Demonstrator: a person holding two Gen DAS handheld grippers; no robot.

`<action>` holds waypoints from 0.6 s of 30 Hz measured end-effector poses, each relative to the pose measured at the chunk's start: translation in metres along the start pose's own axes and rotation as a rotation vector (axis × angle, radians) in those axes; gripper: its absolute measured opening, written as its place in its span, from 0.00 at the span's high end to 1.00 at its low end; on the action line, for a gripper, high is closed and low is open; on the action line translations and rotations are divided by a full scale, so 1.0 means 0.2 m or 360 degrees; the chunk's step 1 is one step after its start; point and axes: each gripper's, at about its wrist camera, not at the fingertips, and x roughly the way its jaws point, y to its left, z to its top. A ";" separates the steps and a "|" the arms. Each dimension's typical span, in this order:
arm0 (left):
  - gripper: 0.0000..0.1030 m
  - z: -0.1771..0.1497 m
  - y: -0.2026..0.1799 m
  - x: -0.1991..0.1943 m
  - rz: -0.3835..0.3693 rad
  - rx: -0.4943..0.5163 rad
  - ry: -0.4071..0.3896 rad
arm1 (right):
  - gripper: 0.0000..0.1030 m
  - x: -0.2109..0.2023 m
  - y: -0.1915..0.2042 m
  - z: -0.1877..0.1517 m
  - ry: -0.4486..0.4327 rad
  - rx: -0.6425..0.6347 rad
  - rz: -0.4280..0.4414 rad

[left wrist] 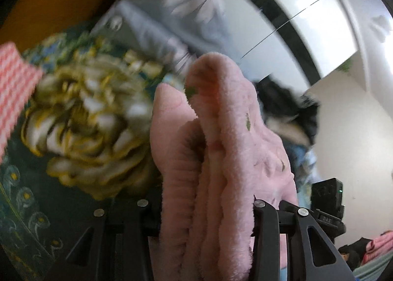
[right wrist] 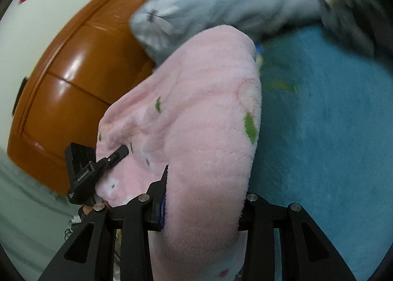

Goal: Fold clothes

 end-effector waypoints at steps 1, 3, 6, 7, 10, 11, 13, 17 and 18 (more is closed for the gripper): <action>0.53 -0.01 0.02 0.03 0.0044 -0.0001 0.0034 | 0.62 0.01 -0.04 -0.03 0.0005 0.0027 -0.0005; 0.49 -0.02 0.03 0.02 0.0022 -0.0028 0.0043 | 0.62 0.03 -0.12 -0.08 0.0000 0.0076 0.0007; 0.49 -0.02 0.04 0.01 -0.0014 -0.0047 0.0041 | 0.62 0.00 -0.18 -0.10 -0.0014 0.0155 0.0074; 0.49 -0.03 0.03 0.01 -0.0011 -0.0039 0.0036 | 0.62 -0.01 -0.18 -0.10 -0.0015 0.0147 0.0072; 0.49 -0.01 0.01 0.02 -0.0003 0.0007 0.0008 | 0.62 0.00 -0.16 -0.10 -0.0022 0.0126 0.0065; 0.49 0.00 0.00 0.01 -0.0006 0.0013 0.0008 | 0.62 -0.01 -0.16 -0.10 -0.0021 0.0121 0.0063; 0.49 0.00 0.00 -0.01 -0.0006 0.0006 0.0022 | 0.62 -0.03 -0.18 -0.10 -0.0017 0.0119 0.0067; 0.43 0.02 0.00 0.01 0.0071 -0.0012 0.0069 | 0.58 -0.03 -0.15 -0.09 -0.0006 0.0128 0.0062; 0.41 0.03 0.00 0.00 0.0095 -0.0017 0.0075 | 0.57 -0.03 -0.15 -0.09 0.0000 0.0115 0.0049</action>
